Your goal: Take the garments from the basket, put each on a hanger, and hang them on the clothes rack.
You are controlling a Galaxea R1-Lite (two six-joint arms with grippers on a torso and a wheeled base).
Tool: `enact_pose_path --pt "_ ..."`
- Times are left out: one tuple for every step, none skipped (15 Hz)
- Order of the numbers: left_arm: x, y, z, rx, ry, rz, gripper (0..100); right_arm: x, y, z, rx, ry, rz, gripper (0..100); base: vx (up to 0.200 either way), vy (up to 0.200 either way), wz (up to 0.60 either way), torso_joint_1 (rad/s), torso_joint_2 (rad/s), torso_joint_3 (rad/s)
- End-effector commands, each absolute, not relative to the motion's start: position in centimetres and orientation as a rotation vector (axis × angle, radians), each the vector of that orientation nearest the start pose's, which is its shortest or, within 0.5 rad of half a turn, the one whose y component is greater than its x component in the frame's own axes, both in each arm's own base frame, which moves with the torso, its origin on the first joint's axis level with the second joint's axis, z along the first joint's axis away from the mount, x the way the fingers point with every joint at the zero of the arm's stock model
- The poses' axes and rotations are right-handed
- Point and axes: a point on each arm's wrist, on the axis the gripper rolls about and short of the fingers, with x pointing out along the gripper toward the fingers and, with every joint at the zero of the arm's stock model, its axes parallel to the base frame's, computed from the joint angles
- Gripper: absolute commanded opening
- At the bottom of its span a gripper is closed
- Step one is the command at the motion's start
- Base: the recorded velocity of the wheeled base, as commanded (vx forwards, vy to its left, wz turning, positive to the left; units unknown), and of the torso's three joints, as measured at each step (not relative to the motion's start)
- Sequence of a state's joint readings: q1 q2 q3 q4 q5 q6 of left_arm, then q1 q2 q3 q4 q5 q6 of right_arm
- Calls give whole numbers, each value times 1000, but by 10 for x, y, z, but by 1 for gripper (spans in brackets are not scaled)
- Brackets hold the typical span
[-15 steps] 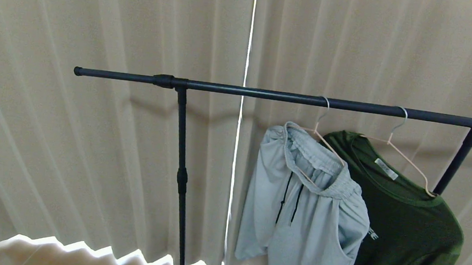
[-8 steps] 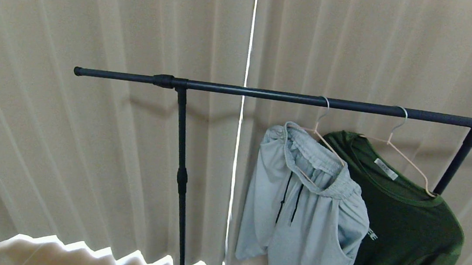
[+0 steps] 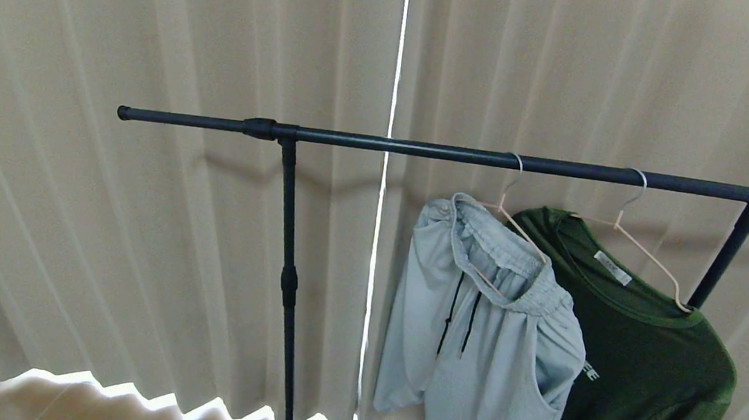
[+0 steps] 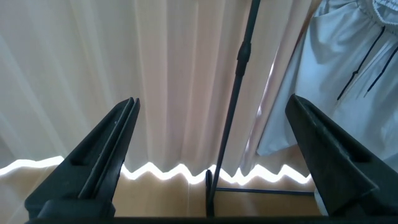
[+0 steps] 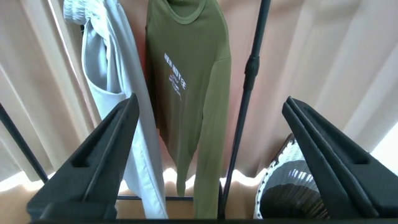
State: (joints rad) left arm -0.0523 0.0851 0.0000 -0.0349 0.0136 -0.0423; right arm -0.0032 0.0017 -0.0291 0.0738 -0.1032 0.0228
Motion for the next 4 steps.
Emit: enact_pose_path --pt "-16 1 81 -41 51 -37 100 -25 -2 76 21 43 -106 100 0 0 0 0 0 0" --pt "-16 1 81 -41 53 -37 100 -25 -2 76 22 43 -106 100 0 0 0 0 0 0" --pt "-16 1 81 -41 50 -37 100 -25 -2 76 22 43 -108 100 0 0 0 0 0 0" --pt "-16 1 81 -41 53 -37 100 -25 -2 76 22 43 -108 100 0 0 0 0 0 0"
